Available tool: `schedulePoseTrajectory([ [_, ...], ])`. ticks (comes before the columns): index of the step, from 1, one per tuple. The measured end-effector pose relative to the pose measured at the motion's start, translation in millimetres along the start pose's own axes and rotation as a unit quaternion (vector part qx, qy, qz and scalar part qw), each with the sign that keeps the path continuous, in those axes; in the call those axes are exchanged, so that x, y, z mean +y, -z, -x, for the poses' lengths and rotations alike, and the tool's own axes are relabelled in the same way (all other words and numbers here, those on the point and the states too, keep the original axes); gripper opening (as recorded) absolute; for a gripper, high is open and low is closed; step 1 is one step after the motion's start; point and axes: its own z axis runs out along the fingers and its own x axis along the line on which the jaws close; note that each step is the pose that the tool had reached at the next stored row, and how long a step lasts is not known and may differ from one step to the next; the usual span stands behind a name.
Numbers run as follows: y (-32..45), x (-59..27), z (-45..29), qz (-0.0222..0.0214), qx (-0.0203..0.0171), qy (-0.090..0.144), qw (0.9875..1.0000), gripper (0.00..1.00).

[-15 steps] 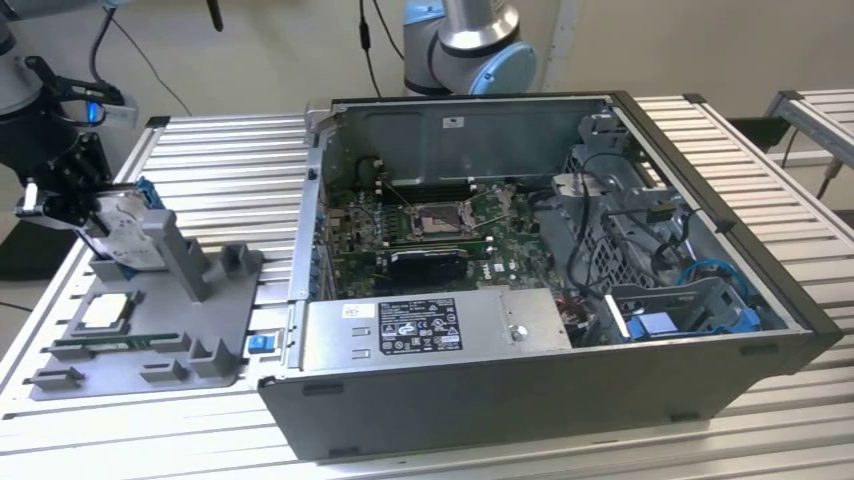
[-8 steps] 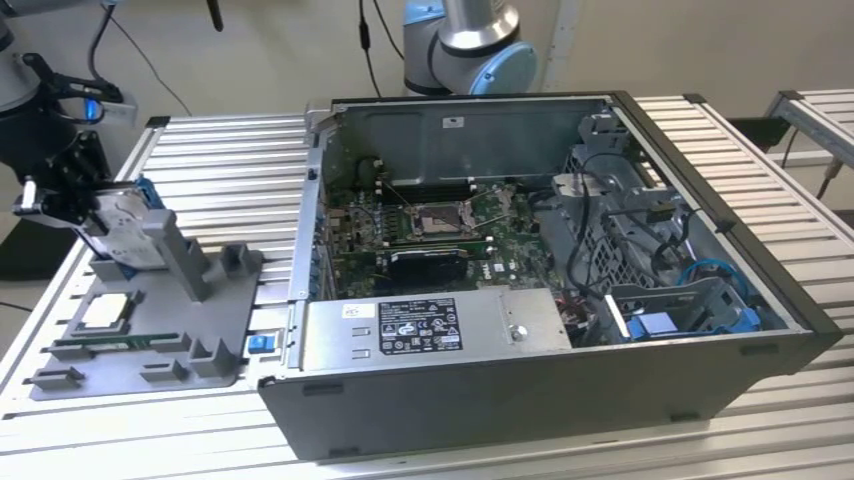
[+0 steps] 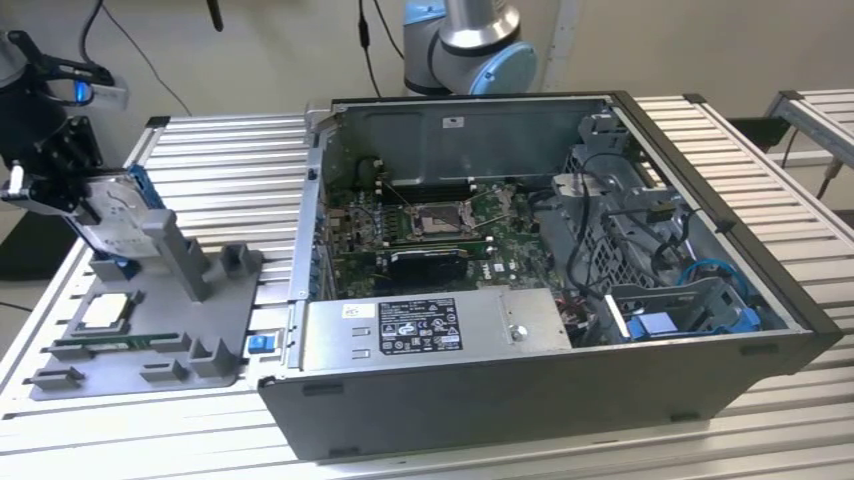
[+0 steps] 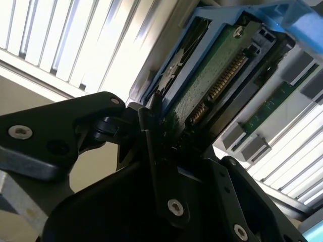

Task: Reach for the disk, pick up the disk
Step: 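Pick up the disk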

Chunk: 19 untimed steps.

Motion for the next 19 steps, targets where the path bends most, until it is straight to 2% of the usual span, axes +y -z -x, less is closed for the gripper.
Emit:
schedulePoseTrajectory([
  [9,11.6,0.1,0.8,0.0,0.0,0.0,1.0,0.0],
  [19,21.0,0.2,1.4,0.0,0.0,0.0,1.0,0.0],
])
